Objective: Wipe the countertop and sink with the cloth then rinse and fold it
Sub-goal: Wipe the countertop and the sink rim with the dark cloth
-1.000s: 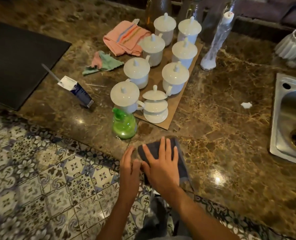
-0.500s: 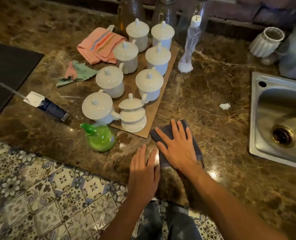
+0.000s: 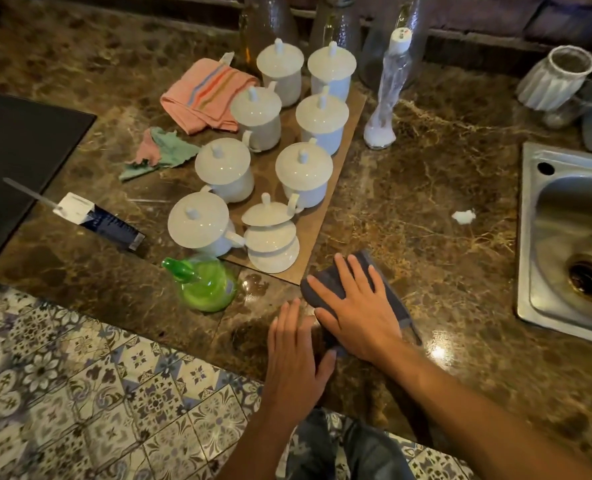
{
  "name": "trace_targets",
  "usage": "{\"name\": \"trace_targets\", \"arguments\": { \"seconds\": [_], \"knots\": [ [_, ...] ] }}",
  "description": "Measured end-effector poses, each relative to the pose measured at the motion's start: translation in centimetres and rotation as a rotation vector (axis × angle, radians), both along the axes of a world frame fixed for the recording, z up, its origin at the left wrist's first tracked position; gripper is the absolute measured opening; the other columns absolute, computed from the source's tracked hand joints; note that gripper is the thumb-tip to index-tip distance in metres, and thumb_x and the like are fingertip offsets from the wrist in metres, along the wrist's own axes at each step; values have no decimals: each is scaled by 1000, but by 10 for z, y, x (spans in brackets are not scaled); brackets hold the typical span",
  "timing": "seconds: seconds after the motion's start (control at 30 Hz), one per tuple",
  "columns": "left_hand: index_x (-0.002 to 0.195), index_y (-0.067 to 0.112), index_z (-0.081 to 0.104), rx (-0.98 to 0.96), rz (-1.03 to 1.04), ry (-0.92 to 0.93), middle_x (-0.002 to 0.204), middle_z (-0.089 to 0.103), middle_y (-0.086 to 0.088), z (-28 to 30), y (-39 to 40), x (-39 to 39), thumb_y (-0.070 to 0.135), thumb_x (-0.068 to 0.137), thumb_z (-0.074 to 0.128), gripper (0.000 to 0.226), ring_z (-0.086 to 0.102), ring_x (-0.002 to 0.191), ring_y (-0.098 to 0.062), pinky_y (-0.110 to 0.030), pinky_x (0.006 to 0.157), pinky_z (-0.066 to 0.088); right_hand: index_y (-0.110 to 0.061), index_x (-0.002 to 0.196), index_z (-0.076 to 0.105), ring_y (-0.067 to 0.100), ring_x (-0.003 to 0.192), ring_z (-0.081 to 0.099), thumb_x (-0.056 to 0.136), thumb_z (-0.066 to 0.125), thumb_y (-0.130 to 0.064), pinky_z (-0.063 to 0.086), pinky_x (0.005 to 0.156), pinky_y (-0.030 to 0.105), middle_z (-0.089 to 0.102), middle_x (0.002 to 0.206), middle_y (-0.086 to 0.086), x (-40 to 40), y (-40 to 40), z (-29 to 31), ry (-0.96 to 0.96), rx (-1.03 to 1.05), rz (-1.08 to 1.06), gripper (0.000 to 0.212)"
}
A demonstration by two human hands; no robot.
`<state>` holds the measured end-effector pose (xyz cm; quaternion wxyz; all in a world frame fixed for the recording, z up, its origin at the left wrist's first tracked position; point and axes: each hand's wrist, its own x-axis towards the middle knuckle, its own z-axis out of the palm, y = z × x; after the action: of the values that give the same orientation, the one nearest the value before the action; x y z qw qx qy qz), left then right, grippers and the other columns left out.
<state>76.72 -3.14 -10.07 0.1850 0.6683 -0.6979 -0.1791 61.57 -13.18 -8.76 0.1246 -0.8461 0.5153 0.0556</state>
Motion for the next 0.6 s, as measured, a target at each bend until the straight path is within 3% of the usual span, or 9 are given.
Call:
{"name": "trace_targets", "arguments": {
  "seconds": [0.1, 0.3, 0.47, 0.6],
  "knots": [
    [142, 15, 41, 39, 2, -21, 162, 27, -12, 3, -2, 1, 49, 100, 43, 54, 21, 153, -31, -55, 118, 30, -49, 154, 15, 33, 154, 8, 102, 23, -59, 13, 122, 57, 12, 168, 12, -6, -40, -2, 4, -62, -27, 54],
    [139, 19, 45, 94, -21, -200, 159, 34, -13, 6, -3, 0, 40, 94, 44, 49, 27, 151, -32, -54, 116, 35, -49, 156, 13, 33, 154, 7, 100, 12, -62, 11, 123, 56, 11, 168, 10, -15, -120, -4, 21, -65, -245, 57],
    [134, 19, 50, 94, -11, -284, 153, 43, -16, 6, -3, -5, 38, 89, 50, 49, 36, 145, -36, -55, 111, 41, -43, 158, 15, 35, 154, 13, 102, 18, -61, 18, 120, 55, 15, 167, 12, -39, -34, -4, 29, -84, -228, 58],
    [125, 18, 51, 119, 52, -192, 149, 44, -19, 19, -19, -31, 27, 79, 74, 53, 42, 140, -36, -55, 111, 39, -45, 157, 16, 34, 152, 19, 102, 20, -63, 15, 119, 52, 15, 166, 10, -91, 62, 7, 61, -43, -258, 57]
  ]
}}
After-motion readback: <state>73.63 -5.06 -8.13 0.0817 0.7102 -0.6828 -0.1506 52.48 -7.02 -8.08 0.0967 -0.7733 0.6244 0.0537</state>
